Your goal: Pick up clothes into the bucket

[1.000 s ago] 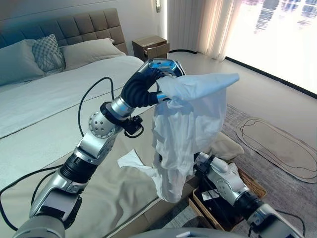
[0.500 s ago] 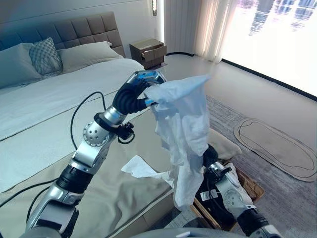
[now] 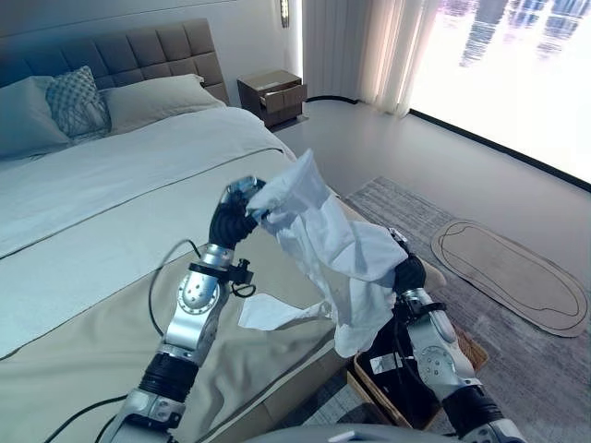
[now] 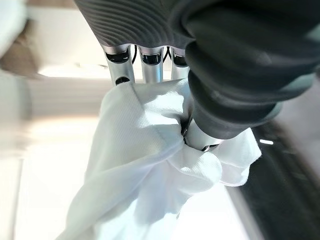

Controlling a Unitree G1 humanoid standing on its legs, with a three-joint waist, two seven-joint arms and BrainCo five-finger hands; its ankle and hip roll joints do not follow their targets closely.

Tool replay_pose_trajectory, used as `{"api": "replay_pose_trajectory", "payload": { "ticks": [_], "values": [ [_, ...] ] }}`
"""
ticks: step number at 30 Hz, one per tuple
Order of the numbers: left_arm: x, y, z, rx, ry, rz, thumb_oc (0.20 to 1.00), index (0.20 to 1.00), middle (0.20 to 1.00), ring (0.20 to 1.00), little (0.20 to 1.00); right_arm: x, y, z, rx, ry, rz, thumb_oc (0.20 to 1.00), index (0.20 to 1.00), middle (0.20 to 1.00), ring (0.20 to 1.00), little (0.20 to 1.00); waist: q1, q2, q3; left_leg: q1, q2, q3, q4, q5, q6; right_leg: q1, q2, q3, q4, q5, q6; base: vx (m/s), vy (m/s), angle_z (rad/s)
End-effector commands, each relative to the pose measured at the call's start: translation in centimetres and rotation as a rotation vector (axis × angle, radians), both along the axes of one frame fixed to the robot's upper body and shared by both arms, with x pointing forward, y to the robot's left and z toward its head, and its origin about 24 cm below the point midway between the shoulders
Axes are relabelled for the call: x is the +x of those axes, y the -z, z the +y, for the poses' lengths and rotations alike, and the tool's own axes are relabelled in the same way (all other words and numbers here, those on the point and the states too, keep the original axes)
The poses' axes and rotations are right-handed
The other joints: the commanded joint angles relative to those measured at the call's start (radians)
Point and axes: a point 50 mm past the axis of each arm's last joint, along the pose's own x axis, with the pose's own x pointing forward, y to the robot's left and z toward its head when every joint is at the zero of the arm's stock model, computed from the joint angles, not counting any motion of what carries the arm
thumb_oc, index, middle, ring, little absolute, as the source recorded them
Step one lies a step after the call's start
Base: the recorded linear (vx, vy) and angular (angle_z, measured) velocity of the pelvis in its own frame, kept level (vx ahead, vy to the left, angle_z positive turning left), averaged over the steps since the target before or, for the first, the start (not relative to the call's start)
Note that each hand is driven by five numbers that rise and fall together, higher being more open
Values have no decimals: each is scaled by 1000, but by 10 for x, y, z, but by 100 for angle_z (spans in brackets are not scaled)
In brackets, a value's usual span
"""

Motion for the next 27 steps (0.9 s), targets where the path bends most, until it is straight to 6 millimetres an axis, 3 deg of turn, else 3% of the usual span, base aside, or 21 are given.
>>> {"api": "replay_pose_trajectory", "payload": {
  "ticks": [1, 3, 6, 13, 19, 27],
  "values": [
    [12, 7, 21, 85, -120, 25, 379, 379, 379, 379, 379, 16, -60, -42, 21, 254, -278, 200, 200, 200, 200, 200, -1, -70, 5, 17, -23, 13, 19, -36, 10, 10, -42, 5, 16, 23, 44, 1, -10, -4],
    [11, 23, 14, 106, -100, 91, 1000, 1000, 1000, 1000, 1000, 18, -69, -50, -8, 303, -302, 200, 200, 200, 200, 200, -2, -73, 5, 18, -24, 16, 19, -37, 12, 9, -40, 7, 16, 23, 44, 5, -9, -6],
    [9, 29, 12, 107, -82, 120, 1000, 1000, 1000, 1000, 1000, 19, -73, -58, -51, 342, -308, 200, 200, 200, 200, 200, -1, -75, 5, 19, -24, 17, 20, -39, 14, 9, -40, 9, 16, 23, 44, 2, -6, -3],
    [0, 41, 17, -20, -83, 198, 1000, 1000, 1000, 1000, 1000, 17, -107, -97, -331, 548, -380, 200, 200, 200, 200, 200, 2, -82, 9, 15, -22, 14, 20, -41, 16, 8, -37, 11, 16, 22, 44, 0, 0, 0],
    [-25, 57, 41, -90, -123, 266, 1000, 1000, 1000, 1000, 1000, 9, -148, -147, -499, 781, -456, 200, 200, 200, 200, 200, 11, -91, 18, 1, -27, 12, 30, -36, 20, -5, -39, 11, 22, 31, 45, -4, 0, -1],
    [-49, 65, 66, -192, -189, 299, 1000, 1000, 1000, 1000, 1000, 4, -182, -191, -627, 944, -459, 200, 200, 200, 200, 200, 30, -99, 29, -1, -24, 11, 34, -48, 18, -6, -32, 13, 22, 25, 47, -3, -1, -1]
  ]
}}
